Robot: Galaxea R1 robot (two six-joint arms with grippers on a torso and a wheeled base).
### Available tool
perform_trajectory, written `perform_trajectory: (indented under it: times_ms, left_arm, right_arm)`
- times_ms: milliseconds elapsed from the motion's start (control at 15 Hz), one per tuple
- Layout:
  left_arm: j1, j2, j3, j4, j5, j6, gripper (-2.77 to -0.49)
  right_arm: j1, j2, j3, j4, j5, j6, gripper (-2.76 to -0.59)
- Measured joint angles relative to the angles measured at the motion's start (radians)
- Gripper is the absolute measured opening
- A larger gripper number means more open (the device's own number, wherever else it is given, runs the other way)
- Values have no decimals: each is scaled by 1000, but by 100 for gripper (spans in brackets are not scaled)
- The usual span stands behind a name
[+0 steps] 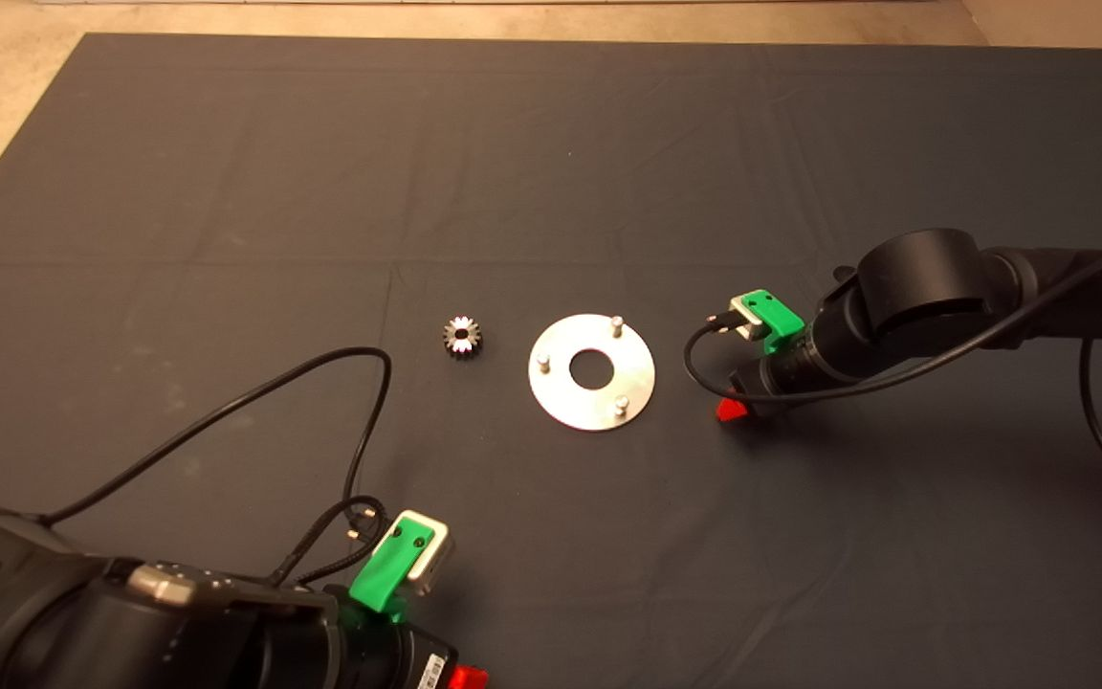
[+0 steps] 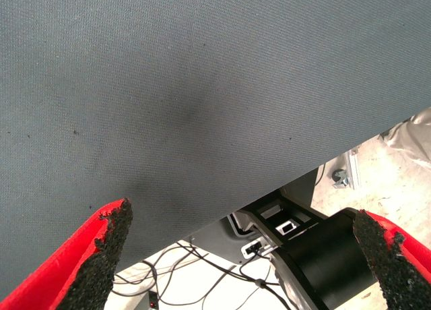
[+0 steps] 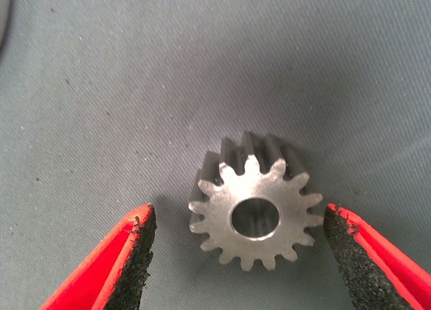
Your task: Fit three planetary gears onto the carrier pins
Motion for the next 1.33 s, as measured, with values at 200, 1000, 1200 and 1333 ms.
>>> perform_trajectory:
  times_ms: [200, 1000, 1200, 1333]
  left_arm:
    - [0, 2, 0, 0, 0, 0, -90]
    - [0, 2, 0, 0, 0, 0, -90]
    - [0, 2, 0, 0, 0, 0, -90]
    - [0, 2, 0, 0, 0, 0, -90]
  right_arm:
    - [0, 0, 0, 0, 0, 0, -167]
    - [0, 0, -3, 0, -5, -1, -223]
    - [0, 0, -7, 0, -5, -1, -233]
    - [0, -1, -7, 0, -5, -1, -234]
